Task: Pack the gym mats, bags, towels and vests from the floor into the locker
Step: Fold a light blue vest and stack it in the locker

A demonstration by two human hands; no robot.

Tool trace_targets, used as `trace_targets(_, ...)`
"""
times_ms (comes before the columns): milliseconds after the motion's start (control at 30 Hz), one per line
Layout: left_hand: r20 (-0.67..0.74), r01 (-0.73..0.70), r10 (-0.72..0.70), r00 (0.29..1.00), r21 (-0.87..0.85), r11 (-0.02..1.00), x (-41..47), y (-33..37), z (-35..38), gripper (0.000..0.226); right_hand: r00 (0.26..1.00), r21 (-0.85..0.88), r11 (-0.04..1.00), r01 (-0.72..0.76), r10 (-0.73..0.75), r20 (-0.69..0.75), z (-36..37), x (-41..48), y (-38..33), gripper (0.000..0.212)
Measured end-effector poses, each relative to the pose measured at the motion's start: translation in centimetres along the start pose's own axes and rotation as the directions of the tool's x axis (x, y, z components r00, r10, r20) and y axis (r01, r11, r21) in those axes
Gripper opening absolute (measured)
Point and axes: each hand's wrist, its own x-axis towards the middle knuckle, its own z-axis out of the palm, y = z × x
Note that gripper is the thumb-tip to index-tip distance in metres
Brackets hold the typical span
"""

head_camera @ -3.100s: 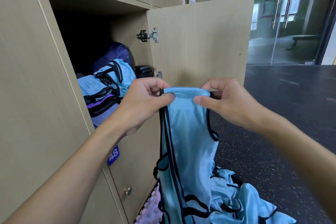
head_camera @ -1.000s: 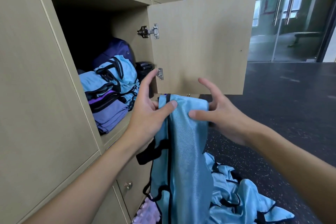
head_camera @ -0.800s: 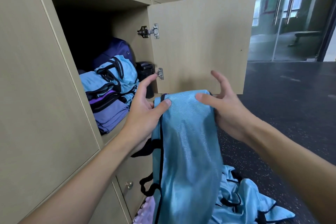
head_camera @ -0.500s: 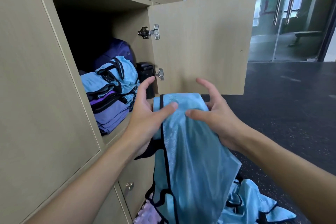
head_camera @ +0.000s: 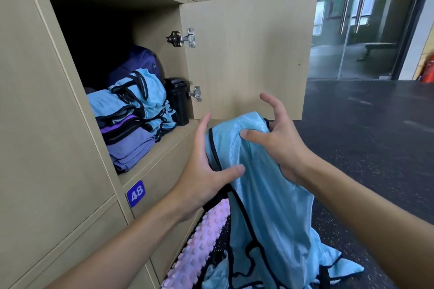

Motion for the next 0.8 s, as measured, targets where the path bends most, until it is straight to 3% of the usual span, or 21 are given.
trace_targets(100, 0.039, -0.012, 0.010, 0.999, 0.048, 0.999, -0.3, -0.4, 0.5, 0.103, 1.000, -0.022, 1.000, 0.002, -0.003, -0.007, -0.3, 0.2, -0.1, 0.083)
trace_targets(233, 0.051, 0.008, -0.006, 0.999, -0.042, 0.999, 0.5, 0.4, -0.1, 0.093, 0.999, -0.052, 0.998, -0.034, 0.034, -0.001, -1.1, 0.4, -0.4, 0.088)
trace_targets(367, -0.031, 0.019, -0.021, 0.999, -0.079, 0.997, 1.2, 2.0, -1.0, 0.080, 0.990, 0.039, 0.990, -0.138, 0.138, 0.000, -1.5, 0.3, -0.7, 0.093)
trace_targets(533, -0.261, -0.009, -0.018, 0.965, -0.105, 0.994, 2.7, 3.3, -2.8, 0.066, 0.947, 0.257, 0.919, -0.298, 0.252, 0.198, -0.8, -0.8, -0.8, 0.091)
trace_targets(733, -0.312, 0.007, -0.055, 0.949, -0.153, 0.988, 2.7, 4.5, -3.9, 0.059, 0.905, 0.188, 0.916, -0.354, 0.285, 0.315, 0.1, -1.6, -0.8, 0.092)
trace_targets(800, -0.303, 0.012, -0.063, 0.951, -0.166, 0.986, 2.6, 4.6, -4.0, 0.058, 0.889, 0.161, 0.910, -0.382, 0.314, 0.334, -0.1, -1.4, -0.5, 0.082)
